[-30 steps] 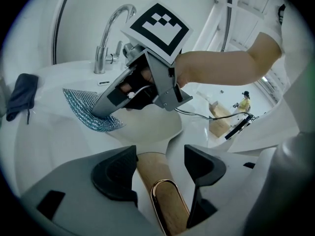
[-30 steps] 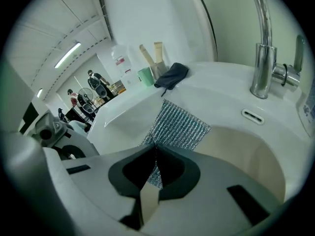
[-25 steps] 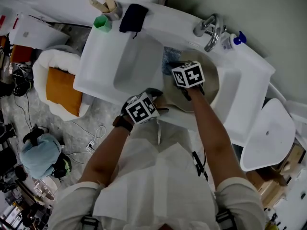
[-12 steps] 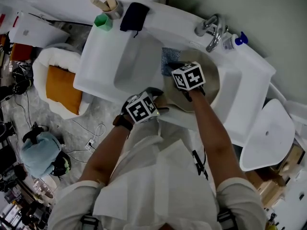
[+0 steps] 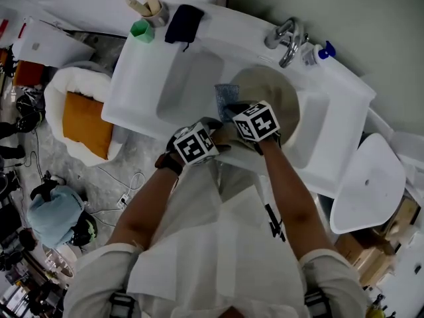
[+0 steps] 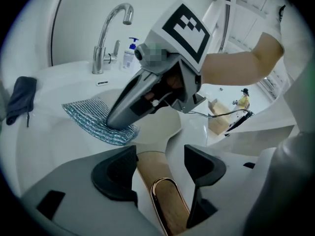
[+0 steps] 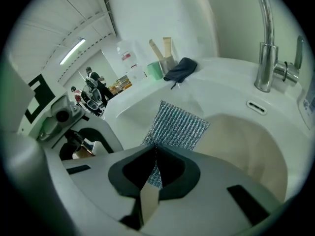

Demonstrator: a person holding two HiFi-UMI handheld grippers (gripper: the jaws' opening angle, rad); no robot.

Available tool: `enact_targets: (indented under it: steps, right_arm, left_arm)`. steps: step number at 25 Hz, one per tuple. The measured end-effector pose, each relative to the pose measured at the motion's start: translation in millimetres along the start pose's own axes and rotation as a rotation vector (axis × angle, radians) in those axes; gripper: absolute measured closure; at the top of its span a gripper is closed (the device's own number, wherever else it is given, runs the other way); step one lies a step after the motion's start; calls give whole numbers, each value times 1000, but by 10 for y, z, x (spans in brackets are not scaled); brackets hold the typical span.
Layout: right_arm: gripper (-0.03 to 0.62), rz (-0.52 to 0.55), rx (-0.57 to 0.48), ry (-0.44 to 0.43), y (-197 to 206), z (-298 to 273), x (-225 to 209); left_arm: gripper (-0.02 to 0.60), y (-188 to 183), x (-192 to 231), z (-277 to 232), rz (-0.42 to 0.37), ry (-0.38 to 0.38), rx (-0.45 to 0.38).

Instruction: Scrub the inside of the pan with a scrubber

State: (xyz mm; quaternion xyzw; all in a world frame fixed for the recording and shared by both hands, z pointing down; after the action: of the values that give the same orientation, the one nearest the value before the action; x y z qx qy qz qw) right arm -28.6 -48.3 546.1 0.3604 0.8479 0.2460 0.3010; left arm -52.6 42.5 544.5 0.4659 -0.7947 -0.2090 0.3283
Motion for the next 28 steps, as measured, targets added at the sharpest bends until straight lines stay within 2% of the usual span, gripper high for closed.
enact_targets:
  steps: [9, 20, 28]
  right_arm:
    - [579, -19, 47, 21, 356, 206, 165]
    - [579, 90, 132, 41, 623, 445, 393]
    - [579, 74, 202, 76, 952, 697, 326]
  left_arm:
    - [271, 8, -39, 4, -31, -1, 18]
    - [270, 7, -42, -1, -35, -7, 26]
    - [272, 7, -28, -36, -51, -25, 51]
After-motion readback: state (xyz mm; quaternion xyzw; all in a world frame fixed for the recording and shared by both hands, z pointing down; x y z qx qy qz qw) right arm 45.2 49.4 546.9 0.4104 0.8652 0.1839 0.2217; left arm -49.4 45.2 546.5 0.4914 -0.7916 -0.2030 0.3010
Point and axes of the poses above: the fingertips, and each gripper's own axes: z backward along the fingers, x to its left, y out of its underside, the point moved 4 cm from there along z, backward along the fingers, and after that the axes turned 5 degrees about -x, right-handed, at the moved point
